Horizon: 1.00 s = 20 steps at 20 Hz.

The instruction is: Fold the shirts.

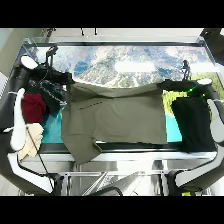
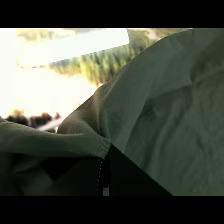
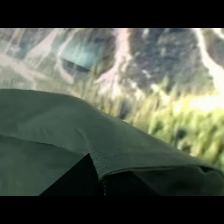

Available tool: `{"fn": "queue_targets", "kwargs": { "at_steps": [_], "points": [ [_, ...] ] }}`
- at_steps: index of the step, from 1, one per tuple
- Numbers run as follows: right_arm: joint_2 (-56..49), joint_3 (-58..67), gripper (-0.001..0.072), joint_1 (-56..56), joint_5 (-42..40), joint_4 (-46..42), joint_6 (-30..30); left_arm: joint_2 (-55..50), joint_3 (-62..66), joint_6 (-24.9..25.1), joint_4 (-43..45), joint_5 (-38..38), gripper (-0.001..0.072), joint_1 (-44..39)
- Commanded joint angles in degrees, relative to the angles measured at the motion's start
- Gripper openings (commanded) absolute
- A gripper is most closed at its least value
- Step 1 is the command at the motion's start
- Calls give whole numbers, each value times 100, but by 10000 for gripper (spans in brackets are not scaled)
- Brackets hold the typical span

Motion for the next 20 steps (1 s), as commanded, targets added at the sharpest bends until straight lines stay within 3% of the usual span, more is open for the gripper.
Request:
{"fn": "queue_targets", "kwargs": {
  "at_steps": [1,3,8,14,20],
  "points": [
    [-721,903,15,-9,98,-118,463,-837,1091,-254,254,33,14,-39],
    [-715,1080,14,-17,212,-483,693,-935,1425,-494,485,-72,15,105],
    [-723,1095,15,-85,798,-1655,1329,-925,1283,-498,531,-503,15,470],
    [-734,1049,15,-15,1099,-1746,1335,-925,671,-551,538,-839,15,413],
    [-737,741,15,11,1040,-1821,1331,-925,234,-1226,1305,-1027,15,293]
  ]
}}
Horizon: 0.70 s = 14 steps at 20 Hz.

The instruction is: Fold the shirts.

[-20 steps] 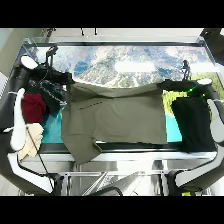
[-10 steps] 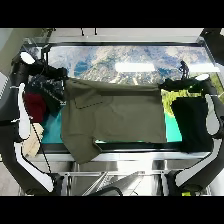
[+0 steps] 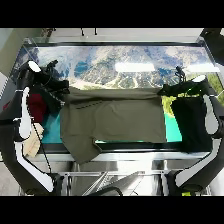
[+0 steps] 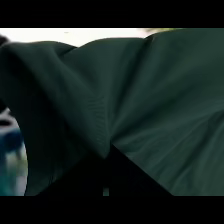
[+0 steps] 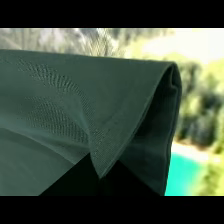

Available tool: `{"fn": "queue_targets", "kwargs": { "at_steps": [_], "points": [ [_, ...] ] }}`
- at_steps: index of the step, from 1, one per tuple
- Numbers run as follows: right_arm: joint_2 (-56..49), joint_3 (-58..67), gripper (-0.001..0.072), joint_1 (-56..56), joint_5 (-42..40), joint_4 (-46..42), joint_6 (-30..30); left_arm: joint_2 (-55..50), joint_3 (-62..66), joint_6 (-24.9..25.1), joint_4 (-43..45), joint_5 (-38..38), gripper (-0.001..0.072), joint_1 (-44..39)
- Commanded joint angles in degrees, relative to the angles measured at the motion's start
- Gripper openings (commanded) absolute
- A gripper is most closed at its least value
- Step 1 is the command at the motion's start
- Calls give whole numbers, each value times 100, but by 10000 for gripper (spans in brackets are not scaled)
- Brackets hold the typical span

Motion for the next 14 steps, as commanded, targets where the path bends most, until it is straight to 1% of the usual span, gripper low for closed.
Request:
{"fn": "queue_targets", "kwargs": {
  "at_steps": [1,5,6,7,8,9,11,12,14],
  "points": [
    [-4,-205,15,11,-22,-105,24,-2,-227,-361,391,-94,15,-70],
    [-2,-284,18,11,-76,-210,20,2,-192,-389,382,-223,18,-164],
    [2,-284,90,11,-61,-192,22,4,-118,-389,361,-280,21,-175],
    [26,-284,356,9,-50,-188,79,4,0,-389,372,-404,148,-232],
    [90,-284,481,-2,-37,-197,262,9,157,-396,382,-586,555,-245],
    [197,-282,481,-28,-13,-264,396,15,323,-485,382,-813,702,-245],
    [533,-284,482,-162,103,-634,719,59,658,-706,382,-1329,701,-177],
    [730,-286,481,-264,304,-839,802,175,629,-741,382,-1482,701,-98],
    [1108,-470,481,-514,831,-960,892,632,87,-754,382,-1598,701,37]
  ]
}}
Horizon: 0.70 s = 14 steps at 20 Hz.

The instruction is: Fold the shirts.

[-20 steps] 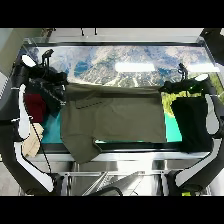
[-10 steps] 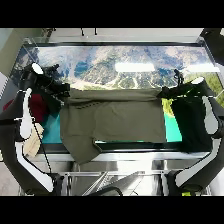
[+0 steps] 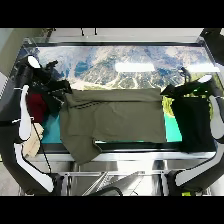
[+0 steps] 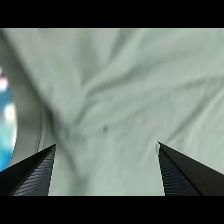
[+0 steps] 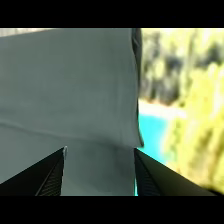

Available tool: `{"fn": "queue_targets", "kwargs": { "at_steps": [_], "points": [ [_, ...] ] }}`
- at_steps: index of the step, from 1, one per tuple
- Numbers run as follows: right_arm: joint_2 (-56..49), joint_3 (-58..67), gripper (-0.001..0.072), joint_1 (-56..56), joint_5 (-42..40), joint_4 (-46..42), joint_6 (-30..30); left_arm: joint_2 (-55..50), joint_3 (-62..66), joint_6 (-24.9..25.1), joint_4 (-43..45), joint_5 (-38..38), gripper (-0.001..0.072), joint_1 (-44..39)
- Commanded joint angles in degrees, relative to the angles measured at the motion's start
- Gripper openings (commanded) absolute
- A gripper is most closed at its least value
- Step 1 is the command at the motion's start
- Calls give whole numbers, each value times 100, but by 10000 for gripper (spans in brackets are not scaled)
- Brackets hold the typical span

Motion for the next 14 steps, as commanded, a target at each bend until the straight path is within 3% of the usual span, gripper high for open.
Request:
{"fn": "queue_targets", "kwargs": {
  "at_steps": [1,5,9,14],
  "points": [
    [662,-374,481,-343,752,-328,269,719,-780,-105,0,-442,701,205],
    [1803,-1941,478,-715,660,-328,415,2350,-3528,-98,0,-328,701,511],
    [2640,-3086,478,-1038,450,-321,579,3901,-6199,-103,-26,289,701,782],
    [2924,-3773,478,-1025,415,-267,619,4614,-7823,-98,-66,1226,701,881]
  ]
}}
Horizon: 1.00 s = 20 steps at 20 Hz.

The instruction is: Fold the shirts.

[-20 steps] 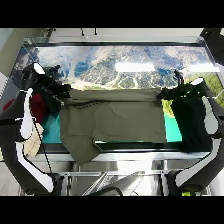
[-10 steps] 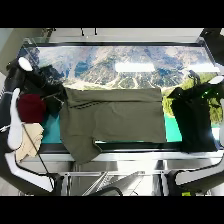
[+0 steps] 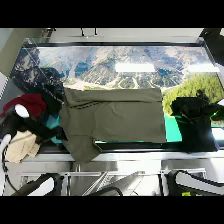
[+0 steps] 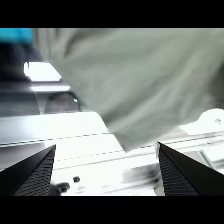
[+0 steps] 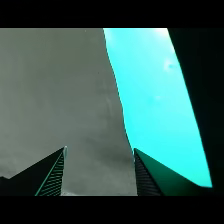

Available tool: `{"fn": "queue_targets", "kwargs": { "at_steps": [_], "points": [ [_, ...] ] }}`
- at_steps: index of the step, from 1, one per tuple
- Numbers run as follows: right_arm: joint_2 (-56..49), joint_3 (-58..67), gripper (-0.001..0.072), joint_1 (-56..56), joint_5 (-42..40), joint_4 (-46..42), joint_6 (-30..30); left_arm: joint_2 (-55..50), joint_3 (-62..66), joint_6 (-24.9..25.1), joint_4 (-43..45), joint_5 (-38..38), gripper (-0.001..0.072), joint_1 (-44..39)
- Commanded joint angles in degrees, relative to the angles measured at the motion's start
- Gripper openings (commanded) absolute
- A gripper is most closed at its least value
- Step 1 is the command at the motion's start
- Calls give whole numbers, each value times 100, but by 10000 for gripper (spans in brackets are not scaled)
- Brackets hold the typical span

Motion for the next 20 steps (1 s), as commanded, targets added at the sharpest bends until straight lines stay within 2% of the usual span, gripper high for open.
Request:
{"fn": "queue_targets", "kwargs": {
  "at_steps": [1,4,6,7,8,11,13,20],
  "points": [
    [192,-457,478,-33,-31,42,44,433,-1047,17,-17,916,701,59],
    [192,-516,478,-33,-33,44,42,125,-1259,98,-74,1425,700,48],
    [192,-516,478,-33,-33,44,39,-254,-1314,535,-634,1679,680,24],
    [192,-516,478,-33,-31,42,39,-409,-1296,831,-990,1794,520,24],
    [192,-516,478,-33,-31,44,15,-540,-1257,1139,-1390,1884,414,24],
    [192,-516,479,-33,-24,42,-4,-721,-1056,1589,-2122,2057,403,24],
    [190,-516,480,-33,-20,39,-2,-702,-944,1720,-2048,2076,12,24],
    [170,-1327,478,-33,-162,-264,-4,-122,-931,1733,-2052,1967,17,37]
  ]
}}
